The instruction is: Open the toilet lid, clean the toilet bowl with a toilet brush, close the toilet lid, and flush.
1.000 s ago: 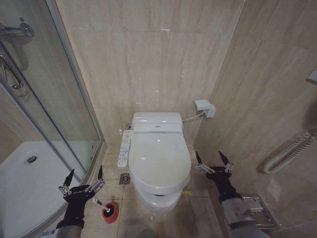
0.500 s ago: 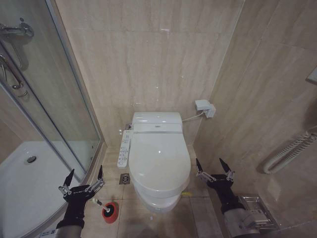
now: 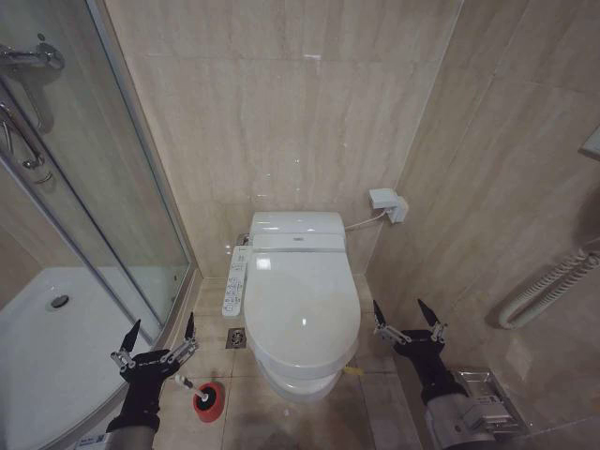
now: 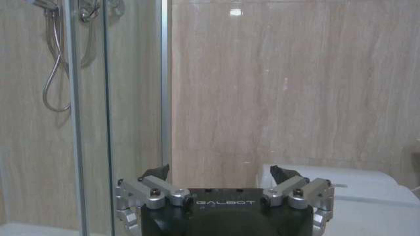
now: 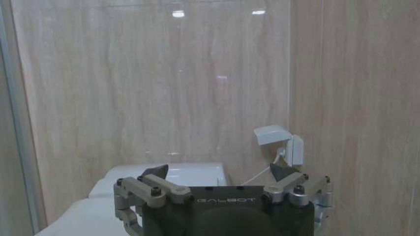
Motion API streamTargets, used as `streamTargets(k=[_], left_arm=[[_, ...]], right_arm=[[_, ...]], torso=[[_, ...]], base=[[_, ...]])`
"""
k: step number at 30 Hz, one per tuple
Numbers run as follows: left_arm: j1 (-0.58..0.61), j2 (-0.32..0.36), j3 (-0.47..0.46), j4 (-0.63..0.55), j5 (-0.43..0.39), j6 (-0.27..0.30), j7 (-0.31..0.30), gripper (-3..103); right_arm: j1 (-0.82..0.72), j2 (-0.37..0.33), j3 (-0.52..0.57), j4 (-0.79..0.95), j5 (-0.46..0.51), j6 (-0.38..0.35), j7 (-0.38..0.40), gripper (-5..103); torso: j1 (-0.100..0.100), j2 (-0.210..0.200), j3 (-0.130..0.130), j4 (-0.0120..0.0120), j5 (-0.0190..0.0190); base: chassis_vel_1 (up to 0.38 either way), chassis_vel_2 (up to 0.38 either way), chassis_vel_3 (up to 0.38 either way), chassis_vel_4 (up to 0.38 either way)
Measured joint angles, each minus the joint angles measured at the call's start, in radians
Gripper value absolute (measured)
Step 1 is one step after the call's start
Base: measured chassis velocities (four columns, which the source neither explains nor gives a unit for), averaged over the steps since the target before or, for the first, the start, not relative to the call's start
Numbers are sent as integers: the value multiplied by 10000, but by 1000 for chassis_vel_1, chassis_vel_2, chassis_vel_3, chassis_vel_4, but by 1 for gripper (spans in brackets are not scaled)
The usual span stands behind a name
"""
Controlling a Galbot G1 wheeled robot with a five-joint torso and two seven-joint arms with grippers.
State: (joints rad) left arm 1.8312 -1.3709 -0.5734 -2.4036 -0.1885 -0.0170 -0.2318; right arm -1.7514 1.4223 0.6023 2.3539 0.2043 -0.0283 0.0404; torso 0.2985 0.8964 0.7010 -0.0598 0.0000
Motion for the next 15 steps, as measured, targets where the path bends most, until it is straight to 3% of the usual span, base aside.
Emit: streamTargets(k=[15], left_arm=[[0,0,0,0,0,0,0,100]], right_arm=[[5,-7,2,1,-5,-26,-2,100]], torso=[[0,0,0,0,0]], base=[[0,0,0,0]])
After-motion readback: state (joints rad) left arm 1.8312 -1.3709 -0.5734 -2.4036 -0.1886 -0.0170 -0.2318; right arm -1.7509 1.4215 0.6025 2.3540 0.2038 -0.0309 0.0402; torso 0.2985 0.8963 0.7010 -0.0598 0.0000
